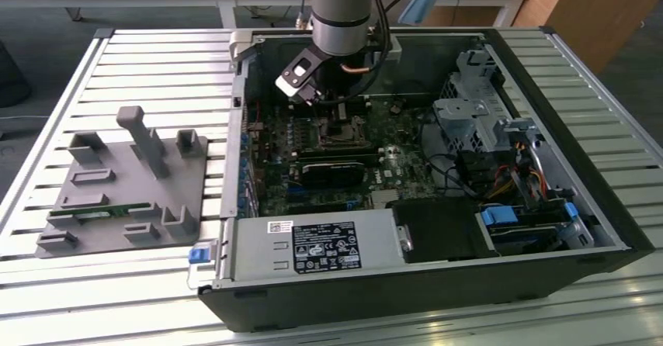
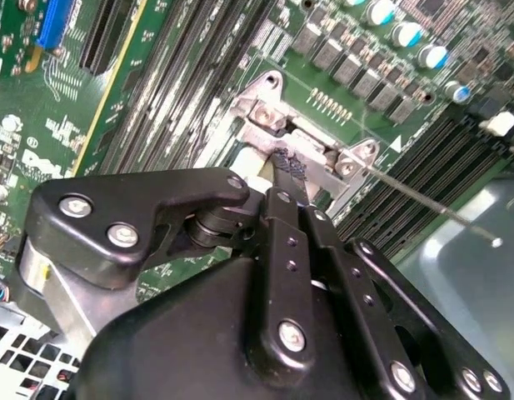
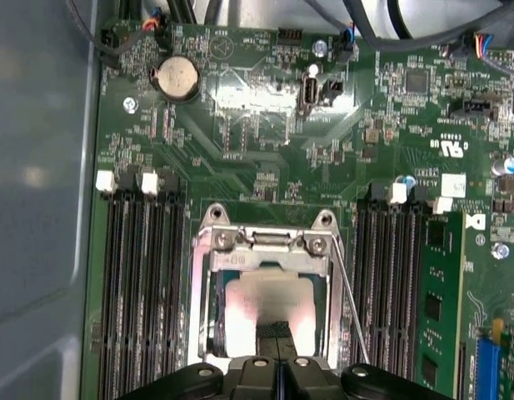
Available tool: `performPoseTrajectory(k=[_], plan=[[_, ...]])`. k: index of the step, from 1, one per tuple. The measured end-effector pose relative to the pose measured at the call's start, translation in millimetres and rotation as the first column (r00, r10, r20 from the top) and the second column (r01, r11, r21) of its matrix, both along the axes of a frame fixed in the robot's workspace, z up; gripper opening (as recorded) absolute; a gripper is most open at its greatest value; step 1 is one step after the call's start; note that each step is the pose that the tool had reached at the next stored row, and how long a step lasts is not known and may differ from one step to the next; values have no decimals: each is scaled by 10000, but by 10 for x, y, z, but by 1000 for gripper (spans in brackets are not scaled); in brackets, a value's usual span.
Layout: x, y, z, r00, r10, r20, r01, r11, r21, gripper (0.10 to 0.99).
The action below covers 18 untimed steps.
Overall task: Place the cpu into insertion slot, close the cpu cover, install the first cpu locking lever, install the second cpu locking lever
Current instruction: 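Close the cpu cover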
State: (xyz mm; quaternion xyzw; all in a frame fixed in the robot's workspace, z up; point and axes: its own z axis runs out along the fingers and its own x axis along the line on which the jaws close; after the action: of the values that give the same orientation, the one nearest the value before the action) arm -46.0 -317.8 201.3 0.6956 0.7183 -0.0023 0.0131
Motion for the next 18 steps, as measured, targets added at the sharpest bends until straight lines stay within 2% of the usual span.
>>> performPoseTrajectory(k=[3,10,18], plan=[[22,1,1,10000,0,-1,0,10000,-1,106],[22,1,55,10000,0,-1,0,10000,-1,106],[22,1,73,10000,0,-1,0,10000,-2,106]])
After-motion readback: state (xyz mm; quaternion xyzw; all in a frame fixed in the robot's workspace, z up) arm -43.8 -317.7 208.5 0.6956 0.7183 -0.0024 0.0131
